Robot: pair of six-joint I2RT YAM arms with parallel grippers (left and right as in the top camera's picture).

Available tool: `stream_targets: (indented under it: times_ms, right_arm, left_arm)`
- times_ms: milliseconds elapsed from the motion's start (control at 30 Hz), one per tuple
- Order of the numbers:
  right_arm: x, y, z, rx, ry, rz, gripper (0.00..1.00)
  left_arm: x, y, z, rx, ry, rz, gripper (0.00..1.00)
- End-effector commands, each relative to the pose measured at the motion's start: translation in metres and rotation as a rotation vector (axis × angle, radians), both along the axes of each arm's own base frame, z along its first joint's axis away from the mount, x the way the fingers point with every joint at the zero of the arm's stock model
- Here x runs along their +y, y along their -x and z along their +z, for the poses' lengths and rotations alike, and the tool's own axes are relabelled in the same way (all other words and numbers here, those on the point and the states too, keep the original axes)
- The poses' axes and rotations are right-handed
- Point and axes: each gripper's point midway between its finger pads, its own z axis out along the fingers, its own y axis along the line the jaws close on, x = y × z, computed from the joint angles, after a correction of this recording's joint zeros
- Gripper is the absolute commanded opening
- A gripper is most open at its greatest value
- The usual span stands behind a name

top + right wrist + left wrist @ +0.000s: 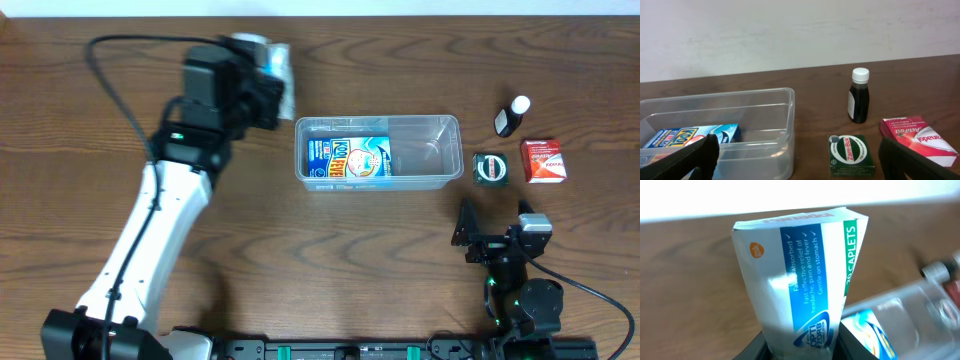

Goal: Pack container
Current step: 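Lift the white box and carry it over the container, then lower the white box beside the blue box and release it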

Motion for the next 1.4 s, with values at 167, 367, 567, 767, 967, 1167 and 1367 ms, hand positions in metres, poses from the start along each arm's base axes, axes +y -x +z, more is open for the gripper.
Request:
stream_targets:
  times_ms: [167,367,567,767,967,1167,1367]
  right_arm:
    - [-0.002,0.000,-0.001,0.003,0.015,-0.008,0.99]
    - [-0.002,0.000,-0.001,0.003,0.015,-0.008,0.99]
    - [-0.002,0.000,-0.001,0.003,0.015,-0.008,0.99]
    - [-0.002,0.000,-0.001,0.003,0.015,-0.008,0.99]
    - [-0.002,0.000,-0.001,0.003,0.015,-0.008,0.99]
    - [-0.002,0.000,-0.001,0.003,0.015,-0.008,0.99]
    - [-0.002,0.000,-0.001,0.003,0.015,-0.008,0.99]
  left_arm:
    - [-0.087,0.038,0.016,-0.255,-0.249,-0.431,0.33]
    - [-0.113,0.048,0.012,-0.282,-0.262,-0.509,0.33]
    - [-0.121,0.045,-0.016,-0.254,-0.315,-0.563,0.33]
    - [-0.123,0.041,-0.031,-0.290,-0.406,-0.641,0.33]
    - [-0.123,0.042,-0.034,-0.357,-0.496,-0.720,0.33]
    - [-0.121,0.045,-0.043,-0.333,-0.509,-0.737,0.33]
    - [-0.122,0.043,-0.066,-0.287,-0.532,-0.767,0.33]
